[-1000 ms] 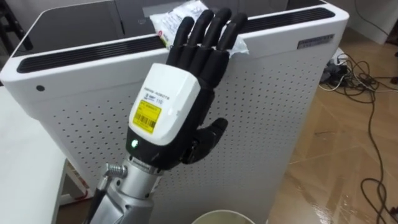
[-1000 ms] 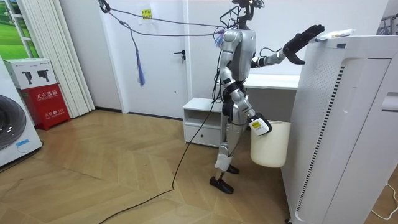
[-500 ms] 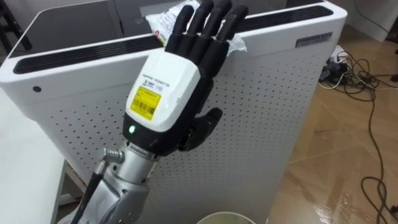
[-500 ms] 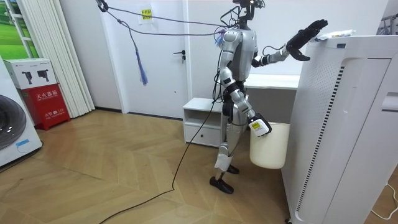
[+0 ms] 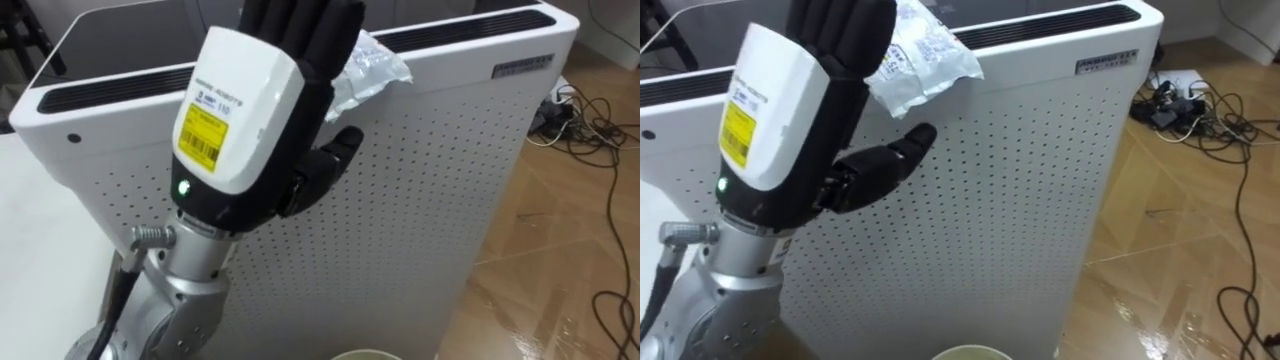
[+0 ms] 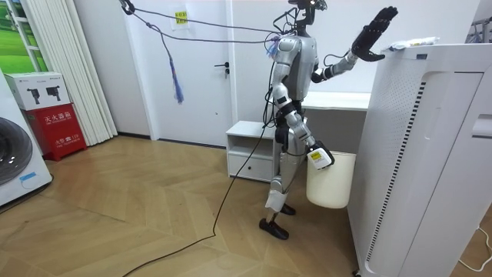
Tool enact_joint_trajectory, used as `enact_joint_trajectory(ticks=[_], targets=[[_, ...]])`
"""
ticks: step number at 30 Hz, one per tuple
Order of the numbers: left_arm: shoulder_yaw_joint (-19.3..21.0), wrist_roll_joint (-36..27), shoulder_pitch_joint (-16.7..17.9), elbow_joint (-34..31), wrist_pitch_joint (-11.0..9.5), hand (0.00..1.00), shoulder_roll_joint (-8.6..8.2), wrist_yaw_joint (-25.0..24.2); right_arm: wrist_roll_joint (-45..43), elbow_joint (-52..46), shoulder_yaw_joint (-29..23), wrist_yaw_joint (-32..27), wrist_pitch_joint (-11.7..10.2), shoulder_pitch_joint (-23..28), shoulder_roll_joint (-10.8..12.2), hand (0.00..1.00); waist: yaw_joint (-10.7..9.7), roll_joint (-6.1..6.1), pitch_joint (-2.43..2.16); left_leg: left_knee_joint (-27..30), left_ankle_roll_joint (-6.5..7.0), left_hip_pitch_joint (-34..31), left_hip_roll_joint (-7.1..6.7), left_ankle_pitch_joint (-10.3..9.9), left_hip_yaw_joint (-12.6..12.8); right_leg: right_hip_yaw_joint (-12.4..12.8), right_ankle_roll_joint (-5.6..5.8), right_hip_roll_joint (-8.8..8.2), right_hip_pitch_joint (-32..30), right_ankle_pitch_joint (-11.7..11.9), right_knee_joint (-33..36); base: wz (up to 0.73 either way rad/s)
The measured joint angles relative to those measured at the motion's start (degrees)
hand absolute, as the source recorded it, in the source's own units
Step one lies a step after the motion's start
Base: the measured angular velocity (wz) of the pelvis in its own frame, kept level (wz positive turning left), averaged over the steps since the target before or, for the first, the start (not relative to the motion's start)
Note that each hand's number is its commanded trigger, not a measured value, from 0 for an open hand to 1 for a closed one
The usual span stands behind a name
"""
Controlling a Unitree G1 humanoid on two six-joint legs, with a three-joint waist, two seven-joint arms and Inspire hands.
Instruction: Pick garbage
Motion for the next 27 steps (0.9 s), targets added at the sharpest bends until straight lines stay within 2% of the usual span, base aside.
enact_joint_trajectory(ticks=[2, 6, 16, 22, 27], targets=[[0.0, -0.02, 0.0, -1.12, -0.36, 0.0, -0.05, 0.28, 0.0, 0.0, 0.0, 0.0, 0.0, 0.0, 0.0, 1.0, -0.01, -0.01, 0.0, -0.01, 0.0, 0.24, 0.0, 0.0, 0.0, 0.04, 0.0, 0.01, 0.21, 0.0, 0.01, 0.0], [0.0, 0.06, 0.0, -2.41, -0.53, 0.0, -1.17, 0.37, 0.0, 0.0, 0.14, 0.02, 0.0, 0.02, 0.02, 1.0, -0.06, -0.05, -0.06, -0.1, 0.0, 0.39, 0.01, 0.0, -0.1, -0.07, 0.0, 0.04, 0.54, 0.0, 0.1, 0.0], [0.0, 1.33, 0.0, -3.47, -0.22, 0.0, -1.14, -0.02, 0.01, -0.01, 1.1, 0.18, 0.02, 0.57, 0.13, 1.0, 0.82, -0.37, -0.31, -0.14, -0.02, 0.63, 0.02, 0.01, -0.05, -0.08, 0.0, 0.0, 0.53, 0.0, 0.03, 0.0], [-0.08, 2.21, 0.04, -2.22, 0.99, 0.0, 0.07, -0.99, -0.09, -0.24, 1.15, 0.18, 0.05, 1.12, 0.11, 1.0, 0.72, -0.46, -0.32, -0.03, -0.04, 0.8, 0.03, 0.03, 0.1, -0.01, 0.0, -0.08, 0.72, 0.0, 0.07, 0.0], [-1.8, 2.15, 0.06, 3.05, 3.04, 0.0, 0.48, -2.75, -0.12, -0.24, 1.16, 0.01, 0.05, 1.09, 0.07, 1.0, -0.28, -0.35, -0.29, 0.02, -0.05, 0.91, 0.08, 0.03, 0.21, 0.11, -0.06, 0.0, 1.11, 0.05, 0.17, -0.01]])
